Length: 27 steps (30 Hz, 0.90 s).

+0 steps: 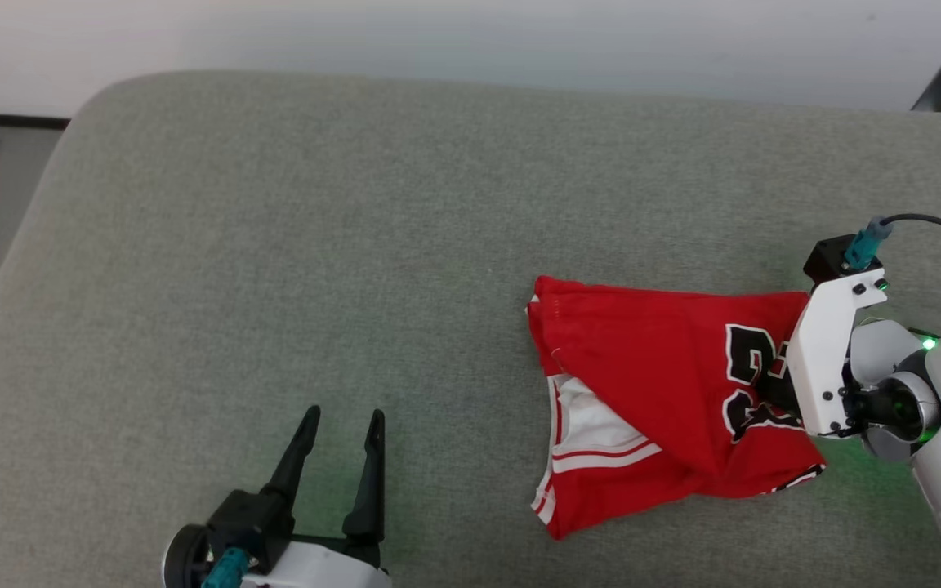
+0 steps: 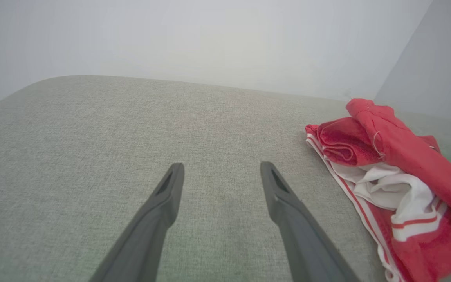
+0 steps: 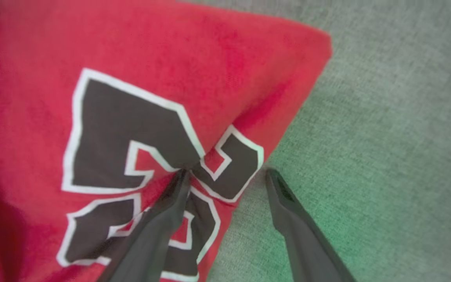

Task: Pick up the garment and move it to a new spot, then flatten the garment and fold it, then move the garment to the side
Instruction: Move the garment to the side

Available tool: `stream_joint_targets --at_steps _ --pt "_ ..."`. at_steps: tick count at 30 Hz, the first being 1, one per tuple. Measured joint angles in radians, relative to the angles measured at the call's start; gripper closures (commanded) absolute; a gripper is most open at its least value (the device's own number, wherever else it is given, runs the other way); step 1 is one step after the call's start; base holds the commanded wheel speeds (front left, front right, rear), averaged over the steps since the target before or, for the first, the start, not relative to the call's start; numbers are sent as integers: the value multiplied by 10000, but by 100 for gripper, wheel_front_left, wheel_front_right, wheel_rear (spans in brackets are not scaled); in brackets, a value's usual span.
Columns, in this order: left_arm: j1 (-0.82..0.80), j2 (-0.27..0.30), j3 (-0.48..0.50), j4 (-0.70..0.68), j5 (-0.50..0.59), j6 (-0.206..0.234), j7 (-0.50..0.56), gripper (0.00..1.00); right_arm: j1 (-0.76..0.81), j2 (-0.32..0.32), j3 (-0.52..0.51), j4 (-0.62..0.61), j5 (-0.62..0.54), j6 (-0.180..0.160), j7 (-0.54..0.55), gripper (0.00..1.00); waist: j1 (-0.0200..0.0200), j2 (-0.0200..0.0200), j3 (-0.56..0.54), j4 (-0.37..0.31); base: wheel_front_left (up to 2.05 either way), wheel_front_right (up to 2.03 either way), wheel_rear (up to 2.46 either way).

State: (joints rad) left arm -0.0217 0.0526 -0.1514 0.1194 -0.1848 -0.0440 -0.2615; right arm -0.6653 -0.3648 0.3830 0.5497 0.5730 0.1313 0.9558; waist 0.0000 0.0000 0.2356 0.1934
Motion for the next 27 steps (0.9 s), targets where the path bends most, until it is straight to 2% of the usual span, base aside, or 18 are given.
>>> stream_joint_targets --at_steps 1,2,8,13,19,27 --pt "-27 -2 -8 19 -4 2 0 0 -6 -15 -2 12 0 0 -48 55 0 0 60 48 0 0 0" --pt "-60 -2 -19 42 -21 2 0 0 -6 -36 -2 19 12 0 -81 100 0 0 109 86 0 0 0" --pt "-239 -8 -107 82 -84 0 0 0 39 33 -6 -52 372 -10 -805 100 0 0 173 9 0 0 0" --pt "-396 -17 -230 21 -84 6 0 0 331 -58 -58 -759 1055 -8 -1639 100 0 0 59 -392 0 0 0" --pt "-634 -21 -299 6 33 -40 0 0 477 -1285 -443 -1937 1595 2 -2027 100 0 0 36 -1105 0 0 0" --pt "-1032 -13 -136 -128 391 -176 0 0 574 -2807 -1693 -2688 1653 2 -2065 100 0 0 324 -2106 0 0 0"
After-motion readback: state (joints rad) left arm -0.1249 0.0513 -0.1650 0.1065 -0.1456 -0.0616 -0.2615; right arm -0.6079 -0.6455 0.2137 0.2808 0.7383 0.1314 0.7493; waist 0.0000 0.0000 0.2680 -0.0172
